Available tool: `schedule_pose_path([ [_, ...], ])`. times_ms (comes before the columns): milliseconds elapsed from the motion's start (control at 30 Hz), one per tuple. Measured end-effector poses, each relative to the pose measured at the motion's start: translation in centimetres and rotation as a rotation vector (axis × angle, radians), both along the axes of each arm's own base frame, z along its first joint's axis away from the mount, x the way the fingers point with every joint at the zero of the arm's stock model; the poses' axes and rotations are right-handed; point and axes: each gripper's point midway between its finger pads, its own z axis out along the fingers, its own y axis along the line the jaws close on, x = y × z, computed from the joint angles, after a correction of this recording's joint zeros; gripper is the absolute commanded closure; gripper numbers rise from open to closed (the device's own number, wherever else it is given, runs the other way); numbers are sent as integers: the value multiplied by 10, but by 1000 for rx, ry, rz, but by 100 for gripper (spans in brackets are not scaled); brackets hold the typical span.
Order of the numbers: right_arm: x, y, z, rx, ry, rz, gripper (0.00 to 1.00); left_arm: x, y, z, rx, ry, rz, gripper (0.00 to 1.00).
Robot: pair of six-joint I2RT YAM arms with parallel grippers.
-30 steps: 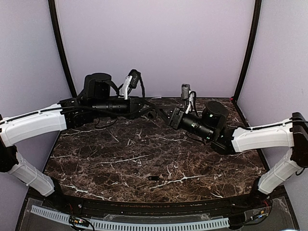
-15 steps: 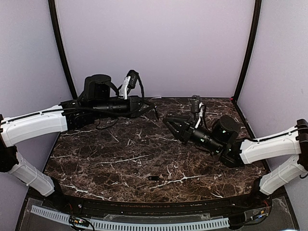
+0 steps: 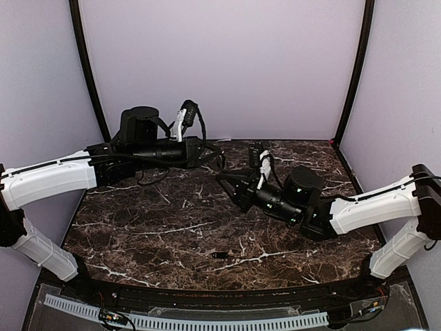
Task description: Remove the keys from the keyring
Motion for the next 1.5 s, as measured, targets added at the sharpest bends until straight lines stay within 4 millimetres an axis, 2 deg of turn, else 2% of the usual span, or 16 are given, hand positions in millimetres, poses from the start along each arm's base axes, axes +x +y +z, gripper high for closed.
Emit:
schedule_pose_path([
  [200,8,2,-8,-32,-3,-45,68,0,0,0,0,2,0,100],
  [667,15,-1,-5,-59,-60,-98,67,0,0,-1,3,4,1,100],
  [1000,9,-6,15,-50,-134,-95,67,1,1,-2,6,6,4,100],
  [1167,10,-5,15,-64,-135,-95,68,0,0,-2,6,7,2,100],
  [1333,13,1,23,-61,-135,-102,70,-1,0,-2,4,11,-3,100],
  [1500,18,4,19,-83,-123,-115,73,-2,-1,-2,0,16,-9,100],
])
